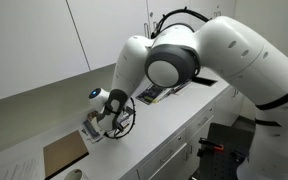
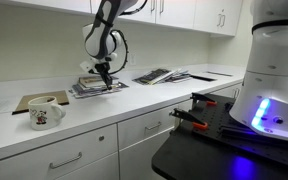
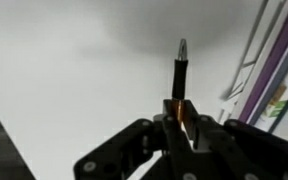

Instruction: Put the pen in the mug

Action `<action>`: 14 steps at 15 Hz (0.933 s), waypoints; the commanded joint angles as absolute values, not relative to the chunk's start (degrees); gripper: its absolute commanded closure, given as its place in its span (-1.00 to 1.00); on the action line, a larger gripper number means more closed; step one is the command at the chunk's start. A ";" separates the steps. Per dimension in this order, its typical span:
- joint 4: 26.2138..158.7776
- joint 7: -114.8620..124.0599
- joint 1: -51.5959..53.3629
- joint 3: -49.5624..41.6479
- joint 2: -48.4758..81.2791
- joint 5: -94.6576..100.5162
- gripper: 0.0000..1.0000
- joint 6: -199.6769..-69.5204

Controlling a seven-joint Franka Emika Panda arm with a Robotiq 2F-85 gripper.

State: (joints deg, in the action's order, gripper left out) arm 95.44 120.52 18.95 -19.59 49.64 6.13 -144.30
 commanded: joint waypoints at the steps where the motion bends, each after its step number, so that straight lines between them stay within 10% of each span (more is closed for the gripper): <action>1: 98.46 130.83 29.97 -26.46 47.51 16.80 0.93 -142.12; 14: 86.97 149.78 45.39 -24.09 49.16 37.61 0.93 -104.65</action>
State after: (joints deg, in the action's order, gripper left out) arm 91.21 148.74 48.20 -29.06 48.42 33.19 -111.21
